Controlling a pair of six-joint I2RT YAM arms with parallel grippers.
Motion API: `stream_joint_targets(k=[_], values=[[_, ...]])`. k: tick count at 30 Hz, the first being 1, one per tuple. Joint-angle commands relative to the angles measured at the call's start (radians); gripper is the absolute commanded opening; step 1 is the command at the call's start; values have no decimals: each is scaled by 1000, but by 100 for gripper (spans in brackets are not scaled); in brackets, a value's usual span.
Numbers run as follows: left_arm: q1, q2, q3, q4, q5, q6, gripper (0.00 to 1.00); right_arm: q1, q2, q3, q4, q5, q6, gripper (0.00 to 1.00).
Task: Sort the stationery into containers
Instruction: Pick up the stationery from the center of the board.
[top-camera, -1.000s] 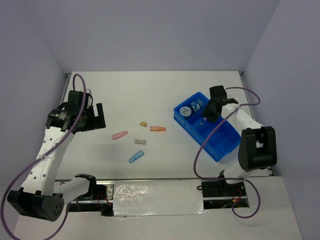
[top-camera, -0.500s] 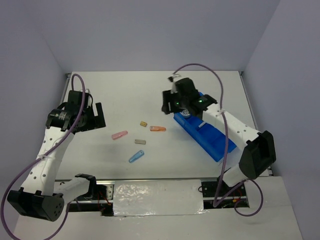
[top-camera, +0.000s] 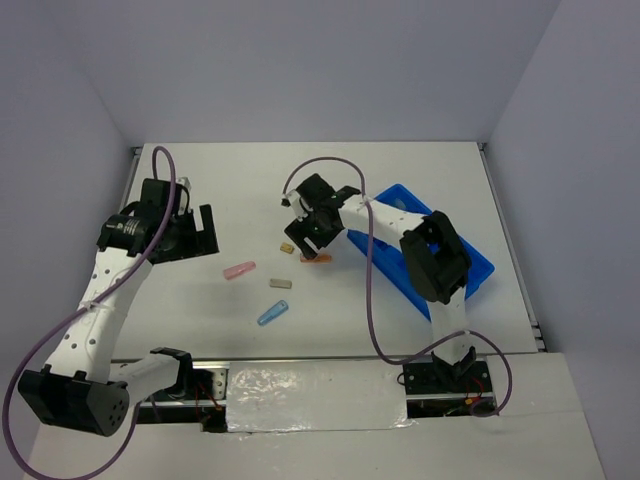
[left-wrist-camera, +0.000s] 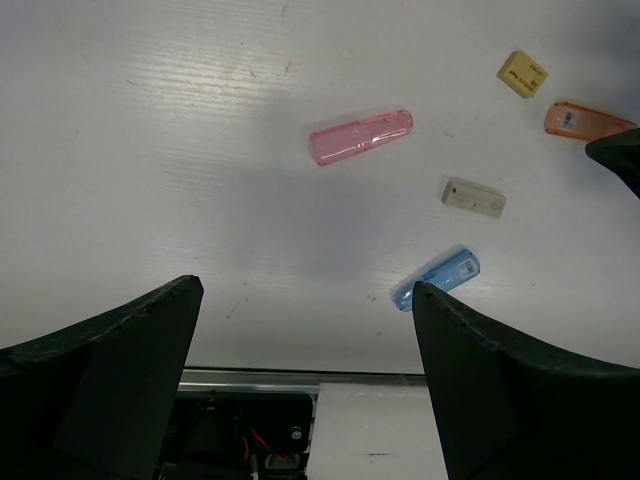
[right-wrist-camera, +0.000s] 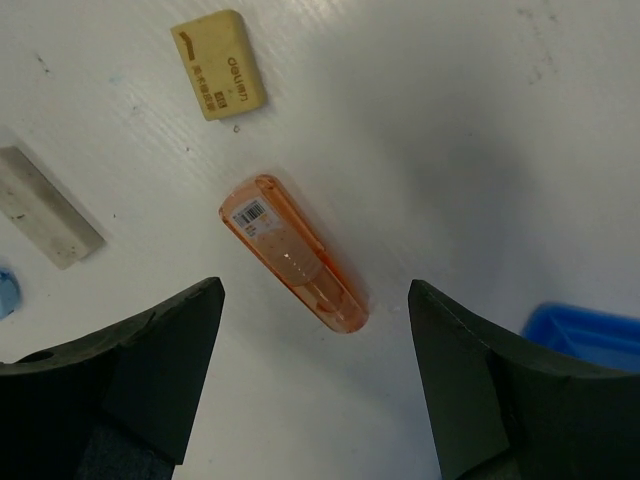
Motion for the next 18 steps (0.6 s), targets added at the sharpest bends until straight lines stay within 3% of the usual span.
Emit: stream_joint_targets(k=[1,7,10,13,14,18], values=[[0,-12,-11,25,21,26,99,30,33,65,-43,5,-65,82],[0,-7,-14,9,5,47,99,75,88,39,-20,10,-70,80],[0,-7,-27,17,10,49,99,79,129,42,-9,57,-53,72],[0,-7,-41,22,15,52,99,79,149,45,0,107,-24,54],[0,-7,-46,22,18,52,99,79,149,45,1,137,-15,42],[0,-12,-52,25,19,52,99,78,97,31,4,142,48,15]])
